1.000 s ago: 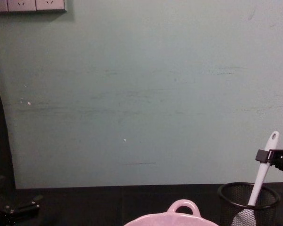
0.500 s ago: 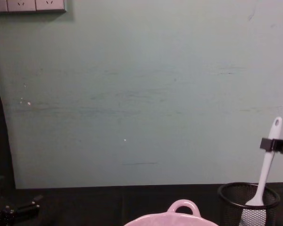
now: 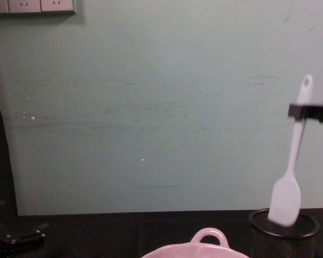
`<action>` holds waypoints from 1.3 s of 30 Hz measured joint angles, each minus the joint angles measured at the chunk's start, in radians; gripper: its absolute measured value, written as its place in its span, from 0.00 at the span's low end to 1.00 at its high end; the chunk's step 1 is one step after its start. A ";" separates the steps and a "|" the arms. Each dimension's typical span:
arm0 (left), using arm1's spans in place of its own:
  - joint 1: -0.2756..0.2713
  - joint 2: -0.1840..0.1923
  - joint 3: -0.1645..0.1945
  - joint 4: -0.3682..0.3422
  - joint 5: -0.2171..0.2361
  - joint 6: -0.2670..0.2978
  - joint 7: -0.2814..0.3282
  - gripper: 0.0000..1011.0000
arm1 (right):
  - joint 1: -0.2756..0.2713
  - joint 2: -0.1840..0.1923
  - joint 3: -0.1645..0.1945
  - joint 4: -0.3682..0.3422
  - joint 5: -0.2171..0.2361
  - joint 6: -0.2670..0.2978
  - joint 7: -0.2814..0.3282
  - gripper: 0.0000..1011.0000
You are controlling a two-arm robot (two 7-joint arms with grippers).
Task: Use the one hand to pick up the spoon and stir the clear water in the bowl.
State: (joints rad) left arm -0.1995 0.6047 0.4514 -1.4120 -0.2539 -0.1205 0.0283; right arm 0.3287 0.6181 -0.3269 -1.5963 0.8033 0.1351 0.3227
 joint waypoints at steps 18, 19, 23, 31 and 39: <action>0.000 0.000 0.000 0.000 0.000 0.000 0.000 0.99 | 0.089 -0.008 -0.051 -0.112 -0.082 0.107 0.026 0.11; 0.000 0.000 0.000 0.000 0.000 0.000 0.000 0.99 | 0.094 -0.011 -0.058 -0.110 -0.085 0.110 0.030 0.11; 0.000 0.000 0.000 0.000 0.000 0.000 0.000 0.99 | 0.118 -0.033 -0.103 -0.094 -0.105 0.121 0.056 0.11; 0.000 0.000 0.000 0.000 0.000 0.000 0.000 0.99 | 0.128 -0.075 -0.172 -0.055 -0.153 0.095 0.090 0.11; 0.000 0.000 0.000 0.000 0.000 0.000 0.000 0.99 | 0.125 -0.111 -0.217 0.006 -0.213 0.037 0.126 0.11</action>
State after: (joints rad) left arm -0.1995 0.6047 0.4514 -1.4120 -0.2539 -0.1205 0.0283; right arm 0.4533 0.5067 -0.5438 -1.5903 0.5902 0.1724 0.4490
